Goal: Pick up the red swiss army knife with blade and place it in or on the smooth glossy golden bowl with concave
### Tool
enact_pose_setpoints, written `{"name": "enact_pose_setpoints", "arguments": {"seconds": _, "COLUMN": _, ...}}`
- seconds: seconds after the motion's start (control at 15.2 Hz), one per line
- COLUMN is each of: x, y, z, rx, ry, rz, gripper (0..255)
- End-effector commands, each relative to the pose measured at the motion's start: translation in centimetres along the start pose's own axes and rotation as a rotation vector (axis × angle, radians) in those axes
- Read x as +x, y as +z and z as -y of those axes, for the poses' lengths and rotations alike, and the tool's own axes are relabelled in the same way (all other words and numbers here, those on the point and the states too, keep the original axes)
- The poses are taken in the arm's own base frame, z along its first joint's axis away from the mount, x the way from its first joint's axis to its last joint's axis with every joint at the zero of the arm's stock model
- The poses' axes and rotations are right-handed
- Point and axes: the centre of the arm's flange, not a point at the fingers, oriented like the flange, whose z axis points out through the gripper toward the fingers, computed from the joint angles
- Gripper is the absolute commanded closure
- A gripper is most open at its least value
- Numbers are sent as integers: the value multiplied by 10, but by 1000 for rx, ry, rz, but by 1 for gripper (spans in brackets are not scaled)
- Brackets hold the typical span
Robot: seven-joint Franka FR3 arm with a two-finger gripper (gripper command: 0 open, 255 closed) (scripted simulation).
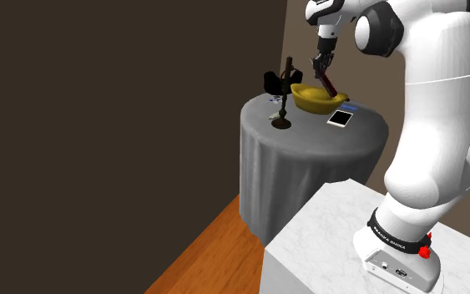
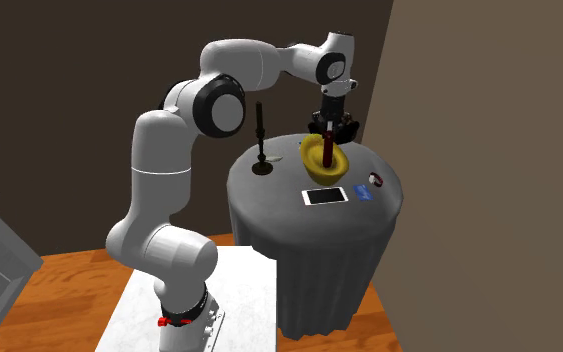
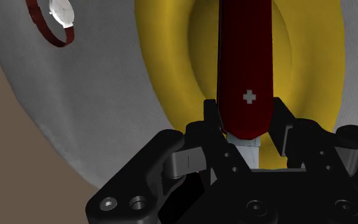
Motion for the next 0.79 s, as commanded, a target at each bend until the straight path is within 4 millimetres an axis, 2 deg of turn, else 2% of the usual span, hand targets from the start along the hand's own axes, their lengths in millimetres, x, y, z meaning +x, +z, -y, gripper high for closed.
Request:
{"name": "enact_pose_setpoints", "arguments": {"seconds": 0.0, "x": -1, "y": 13, "z": -2, "rx": 1, "ry": 3, "rz": 5, "gripper": 255}}
{"name": "enact_pose_setpoints", "arguments": {"seconds": 0.59, "x": -1, "y": 61, "z": -1, "rx": 1, "ry": 3, "rz": 5, "gripper": 255}}
{"name": "enact_pose_setpoints", "arguments": {"seconds": 0.73, "x": -1, "y": 61, "z": -1, "rx": 1, "ry": 3, "rz": 5, "gripper": 255}}
